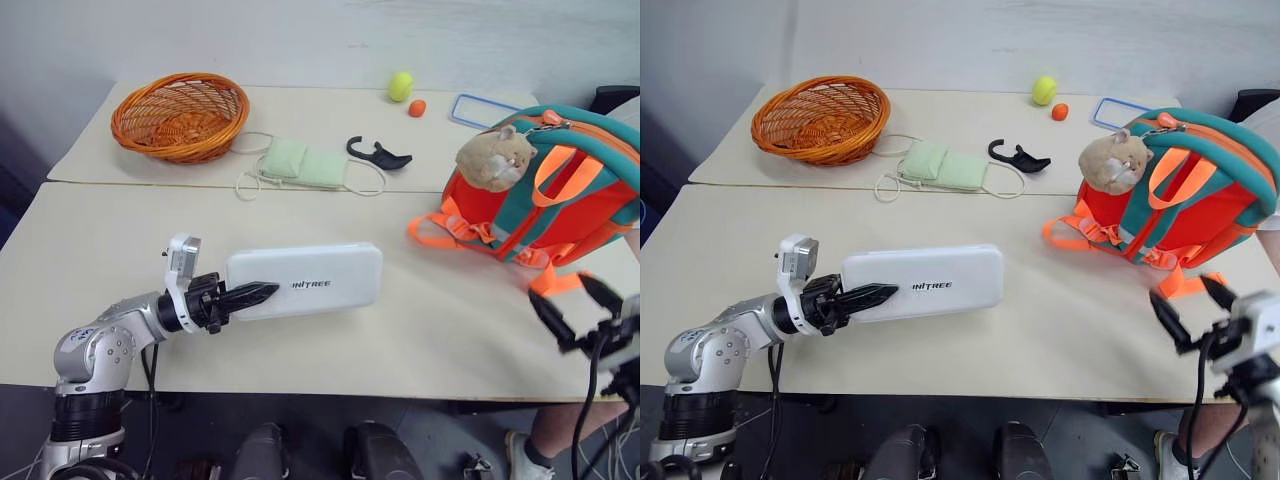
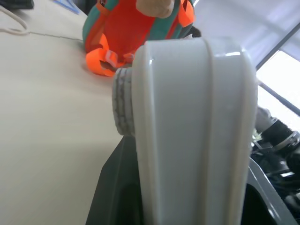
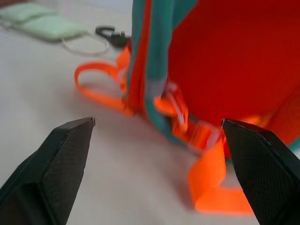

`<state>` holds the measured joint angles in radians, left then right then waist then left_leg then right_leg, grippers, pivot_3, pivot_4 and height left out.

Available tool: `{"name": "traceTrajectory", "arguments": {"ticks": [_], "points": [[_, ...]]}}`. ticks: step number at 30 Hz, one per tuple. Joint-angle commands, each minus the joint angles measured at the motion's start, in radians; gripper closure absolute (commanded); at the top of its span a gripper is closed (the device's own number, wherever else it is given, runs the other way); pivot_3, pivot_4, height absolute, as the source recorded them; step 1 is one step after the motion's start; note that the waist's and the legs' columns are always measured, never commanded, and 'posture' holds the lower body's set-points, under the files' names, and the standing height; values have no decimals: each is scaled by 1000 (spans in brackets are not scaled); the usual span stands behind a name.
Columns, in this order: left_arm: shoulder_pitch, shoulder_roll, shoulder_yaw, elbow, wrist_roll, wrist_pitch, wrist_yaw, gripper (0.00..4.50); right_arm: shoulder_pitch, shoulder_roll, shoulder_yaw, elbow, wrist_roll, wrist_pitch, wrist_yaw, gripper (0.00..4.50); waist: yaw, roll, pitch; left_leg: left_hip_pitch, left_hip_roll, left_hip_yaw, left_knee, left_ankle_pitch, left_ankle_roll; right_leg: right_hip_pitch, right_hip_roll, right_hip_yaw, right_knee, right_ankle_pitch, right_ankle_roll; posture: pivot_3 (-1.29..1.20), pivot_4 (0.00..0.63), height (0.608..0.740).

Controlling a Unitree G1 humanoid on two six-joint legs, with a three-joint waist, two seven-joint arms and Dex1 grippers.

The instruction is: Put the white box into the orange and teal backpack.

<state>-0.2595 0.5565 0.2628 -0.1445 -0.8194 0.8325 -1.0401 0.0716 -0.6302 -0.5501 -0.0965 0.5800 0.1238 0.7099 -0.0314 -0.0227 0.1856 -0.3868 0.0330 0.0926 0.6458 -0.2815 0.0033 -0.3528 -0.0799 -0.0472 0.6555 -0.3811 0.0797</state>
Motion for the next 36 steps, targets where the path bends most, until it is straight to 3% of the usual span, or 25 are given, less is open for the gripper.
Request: {"name": "traceTrajectory", "arguments": {"ticks": [1, 6, 15, 19, 24, 28, 33, 36], "points": [[9, 32, 42, -24, -26, -37, -19, 3282, -136, -41, 60, 56, 12, 41, 40, 57, 2, 0, 0, -1, 0, 0, 0, 0, 0, -1, 0, 0, 0, 0, 0, 0, 150, 740], [57, 82, 61, -37, -60, -17, -39, 3282, -361, -35, 182, 197, -51, 29, 86, 57, 3, 1, 1, -3, 0, 0, 0, 0, 1, -4, 0, 0, 1, 0, 0, 0, 150, 740], [110, 46, 201, -124, -281, 60, 95, 3282, -553, 56, 312, 379, -141, -103, 163, 3038, 2, 1, 1, -4, -1, 0, 1, 0, 2, -4, -2, 0, 1, 0, 0, 0, 150, 740], [137, 33, 295, -95, -335, 44, 187, 3282, -600, 123, 415, 195, -82, -29, 225, 4408, -19, 2, 1, -4, 0, 0, 1, 0, 1, -5, -1, 0, 3, 0, 0, 0, 150, 740], [126, 28, 389, -23, -378, 26, 320, 3282, -620, 226, 549, -56, 47, 172, 230, 4479, -24, 2, 1, -4, 3, 0, -1, 1, -2, -7, 1, -1, 4, 0, 0, 0, 150, 740], [152, 42, 411, -26, -347, -16, 341, 3282, -572, 236, 619, -233, 169, 343, 238, 4479, -21, 2, 1, -5, 2, -1, -1, 1, -1, -7, 0, -1, 5, 0, 0, 0, 150, 740], [171, 44, 474, -36, -446, -5, 403, 3282, -481, 67, 601, -378, 375, 600, 304, 4479, -9, 1, 1, -8, -1, -2, 1, -4, 5, -6, -4, -1, 3, 0, 0, 0, 150, 740], [175, 64, 516, -71, -560, 26, 442, 3282, -444, -59, 577, -348, 374, 648, 370, 4479, -1, -1, 1, -7, -3, -2, 2, -6, 8, -5, -6, -1, -2, 0, 0, 0, 150, 740]]}}
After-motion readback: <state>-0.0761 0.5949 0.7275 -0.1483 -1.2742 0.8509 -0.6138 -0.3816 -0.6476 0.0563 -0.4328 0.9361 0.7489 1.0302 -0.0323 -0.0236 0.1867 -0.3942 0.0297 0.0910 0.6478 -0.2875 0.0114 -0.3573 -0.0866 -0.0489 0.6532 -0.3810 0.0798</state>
